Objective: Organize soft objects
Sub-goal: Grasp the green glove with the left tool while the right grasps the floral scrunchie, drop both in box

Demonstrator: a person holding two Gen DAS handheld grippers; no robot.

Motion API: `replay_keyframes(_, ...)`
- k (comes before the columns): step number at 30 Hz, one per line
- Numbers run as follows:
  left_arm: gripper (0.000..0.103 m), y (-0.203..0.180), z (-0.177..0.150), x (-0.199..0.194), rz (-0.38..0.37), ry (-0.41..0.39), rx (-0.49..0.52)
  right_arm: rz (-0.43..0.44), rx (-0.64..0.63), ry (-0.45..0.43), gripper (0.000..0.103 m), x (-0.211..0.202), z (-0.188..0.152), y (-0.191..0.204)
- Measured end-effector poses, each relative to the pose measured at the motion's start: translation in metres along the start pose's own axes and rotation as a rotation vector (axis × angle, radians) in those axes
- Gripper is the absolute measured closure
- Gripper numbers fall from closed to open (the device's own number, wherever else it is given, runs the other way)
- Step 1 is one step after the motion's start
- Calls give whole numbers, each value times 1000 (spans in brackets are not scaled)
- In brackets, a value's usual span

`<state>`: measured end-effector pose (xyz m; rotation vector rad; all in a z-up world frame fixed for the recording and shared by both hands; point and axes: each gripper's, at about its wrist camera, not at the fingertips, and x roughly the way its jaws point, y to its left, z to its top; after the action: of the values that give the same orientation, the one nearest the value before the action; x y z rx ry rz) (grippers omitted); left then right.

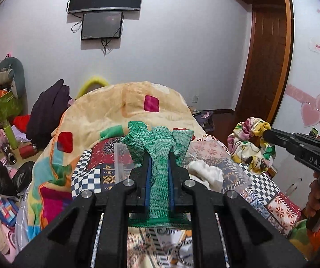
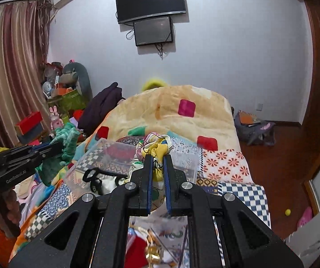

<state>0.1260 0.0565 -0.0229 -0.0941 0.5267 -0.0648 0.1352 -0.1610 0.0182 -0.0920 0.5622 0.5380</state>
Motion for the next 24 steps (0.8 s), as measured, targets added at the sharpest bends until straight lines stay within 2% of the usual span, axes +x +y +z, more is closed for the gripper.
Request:
replay_keyframes(7, 91, 7, -2, 49, 14, 88, -8, 10, -7, 42, 95, 33, -3, 3)
replay_keyframes(13, 91, 10, -15, 90, 9, 184, -18, 10, -30, 131, 95, 68, -19, 5)
replay_keyframes(20, 91, 4, -27, 114, 10, 250, -3, 5, -28, 229, 94, 92, -35, -2)
replay_keyframes(24, 88, -1, -29, 115, 9, 255, 14, 0, -26, 266, 94, 97, -39, -3)
